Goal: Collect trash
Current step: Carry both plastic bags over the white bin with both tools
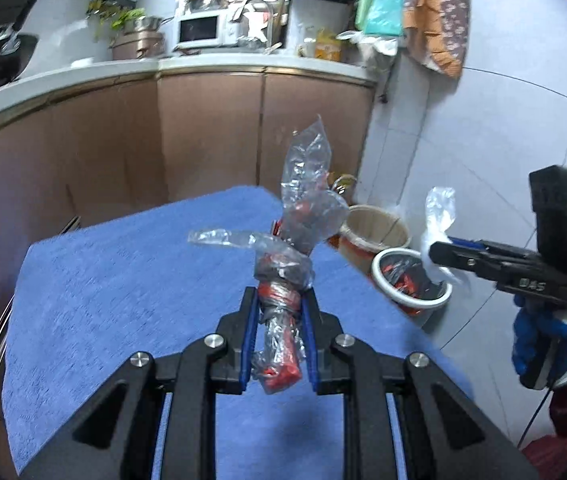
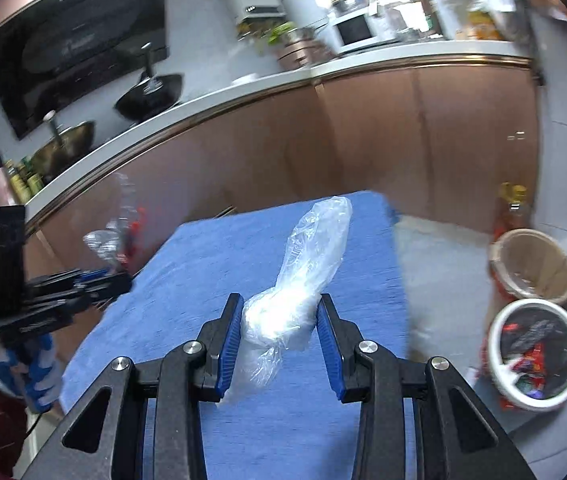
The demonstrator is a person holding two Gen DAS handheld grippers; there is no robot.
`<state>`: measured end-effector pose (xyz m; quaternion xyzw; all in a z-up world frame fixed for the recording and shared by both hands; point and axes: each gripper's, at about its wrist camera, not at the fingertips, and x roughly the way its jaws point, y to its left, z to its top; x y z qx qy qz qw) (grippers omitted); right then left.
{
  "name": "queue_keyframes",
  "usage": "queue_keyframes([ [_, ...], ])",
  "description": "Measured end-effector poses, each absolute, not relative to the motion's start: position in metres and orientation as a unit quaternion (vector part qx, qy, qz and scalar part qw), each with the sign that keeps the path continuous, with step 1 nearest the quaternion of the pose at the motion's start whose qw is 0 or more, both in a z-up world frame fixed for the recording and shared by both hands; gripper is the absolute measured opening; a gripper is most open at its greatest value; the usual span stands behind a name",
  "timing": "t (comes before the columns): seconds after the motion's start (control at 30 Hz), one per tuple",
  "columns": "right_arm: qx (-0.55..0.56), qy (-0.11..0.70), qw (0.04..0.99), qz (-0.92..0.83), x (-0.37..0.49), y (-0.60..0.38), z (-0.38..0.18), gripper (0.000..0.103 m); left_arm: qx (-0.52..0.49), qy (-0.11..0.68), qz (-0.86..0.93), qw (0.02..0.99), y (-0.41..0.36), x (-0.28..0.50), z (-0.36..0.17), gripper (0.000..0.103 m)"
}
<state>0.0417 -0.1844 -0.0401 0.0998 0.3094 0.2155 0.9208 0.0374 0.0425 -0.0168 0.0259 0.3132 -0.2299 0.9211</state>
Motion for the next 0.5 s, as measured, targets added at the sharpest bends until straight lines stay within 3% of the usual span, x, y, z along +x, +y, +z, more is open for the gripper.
queue_keyframes([
  [0.2, 0.146, 0.304, 0.932, 0.134, 0.046, -0.251, -0.055, 0.034, 0.053, 0.319, -0.281, 0.904, -0.027, 0.06, -0.013, 0.019],
  [0.5, 0.161, 0.331, 0.93, -0.014, 0.063, -0.351, -0.108, 0.034, 0.1, 0.372, -0.357, 0.851, -0.172, 0.131, -0.052, 0.019],
])
